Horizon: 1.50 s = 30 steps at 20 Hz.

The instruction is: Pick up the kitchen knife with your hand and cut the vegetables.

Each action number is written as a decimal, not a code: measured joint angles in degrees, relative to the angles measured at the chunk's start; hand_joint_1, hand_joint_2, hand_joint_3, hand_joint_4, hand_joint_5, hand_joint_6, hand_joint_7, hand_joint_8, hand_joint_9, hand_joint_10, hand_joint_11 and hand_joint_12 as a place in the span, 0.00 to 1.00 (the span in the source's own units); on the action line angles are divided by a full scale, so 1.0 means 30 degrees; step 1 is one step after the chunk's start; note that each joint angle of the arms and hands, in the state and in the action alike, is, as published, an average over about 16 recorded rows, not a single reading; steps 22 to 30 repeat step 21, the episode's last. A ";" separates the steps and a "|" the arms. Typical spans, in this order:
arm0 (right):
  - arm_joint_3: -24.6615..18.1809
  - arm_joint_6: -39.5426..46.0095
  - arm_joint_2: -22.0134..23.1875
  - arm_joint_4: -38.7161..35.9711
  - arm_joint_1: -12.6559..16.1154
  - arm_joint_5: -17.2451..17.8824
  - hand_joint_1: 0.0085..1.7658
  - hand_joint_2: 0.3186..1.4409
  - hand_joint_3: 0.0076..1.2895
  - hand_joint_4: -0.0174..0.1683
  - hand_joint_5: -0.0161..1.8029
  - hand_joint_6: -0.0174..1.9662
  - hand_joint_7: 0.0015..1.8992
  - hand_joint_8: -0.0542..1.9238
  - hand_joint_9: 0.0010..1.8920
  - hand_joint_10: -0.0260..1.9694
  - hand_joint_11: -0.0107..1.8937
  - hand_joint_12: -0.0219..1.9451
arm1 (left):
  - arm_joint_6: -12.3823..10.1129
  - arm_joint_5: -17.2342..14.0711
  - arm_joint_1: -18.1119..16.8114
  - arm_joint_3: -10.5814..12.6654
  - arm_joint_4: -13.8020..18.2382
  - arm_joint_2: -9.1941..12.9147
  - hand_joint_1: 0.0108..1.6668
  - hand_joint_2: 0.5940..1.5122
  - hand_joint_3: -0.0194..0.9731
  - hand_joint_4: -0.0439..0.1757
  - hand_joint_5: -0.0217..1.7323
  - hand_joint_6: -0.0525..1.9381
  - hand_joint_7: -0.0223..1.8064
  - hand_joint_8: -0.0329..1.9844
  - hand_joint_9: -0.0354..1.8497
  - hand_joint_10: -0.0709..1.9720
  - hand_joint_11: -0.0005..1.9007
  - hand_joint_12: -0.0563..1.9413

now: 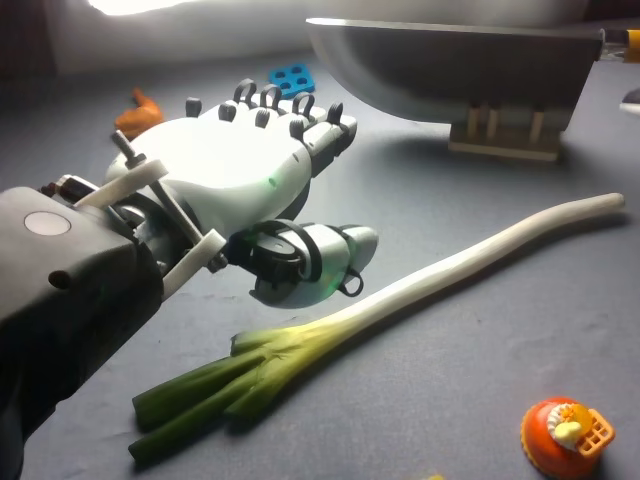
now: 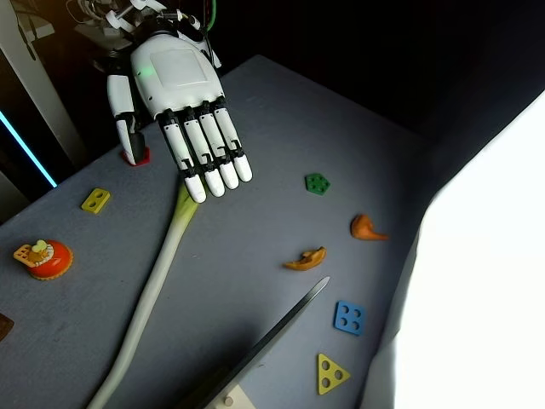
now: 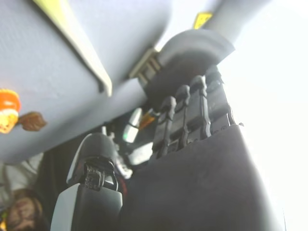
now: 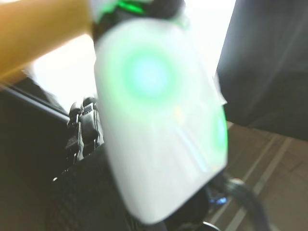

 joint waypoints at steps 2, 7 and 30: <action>-0.1200 -0.0334 0.0840 -0.0351 0.0000 -0.0047 0.46 0.45 0.01 0.52 0.02 0.01 0.01 0.03 0.01 0.01 0.01 0.01 | 0.0028 -0.0039 -0.0151 -0.0065 -0.0014 0.0000 0.06 0.87 0.04 0.23 0.04 0.04 0.05 0.02 0.03 0.04 0.01 0.03; -0.3878 -0.1211 0.2643 -0.1100 0.0236 -0.0512 0.32 0.52 0.01 0.40 0.05 0.02 0.05 0.03 0.04 0.02 0.01 0.11 | 0.0107 -0.0093 -0.0526 -0.0281 -0.0024 0.0009 0.05 0.86 0.04 0.23 0.07 0.04 0.08 0.02 0.07 0.04 0.01 0.10; -0.6961 -0.2623 0.4532 -0.2087 0.1445 -0.3350 0.03 0.74 0.01 0.14 0.41 0.17 0.42 0.17 0.32 0.35 0.10 0.77 | 0.0252 0.0066 -0.1177 -0.0732 -0.0010 0.0037 0.05 0.84 0.04 0.21 0.37 0.04 0.38 0.07 0.34 0.16 0.08 0.56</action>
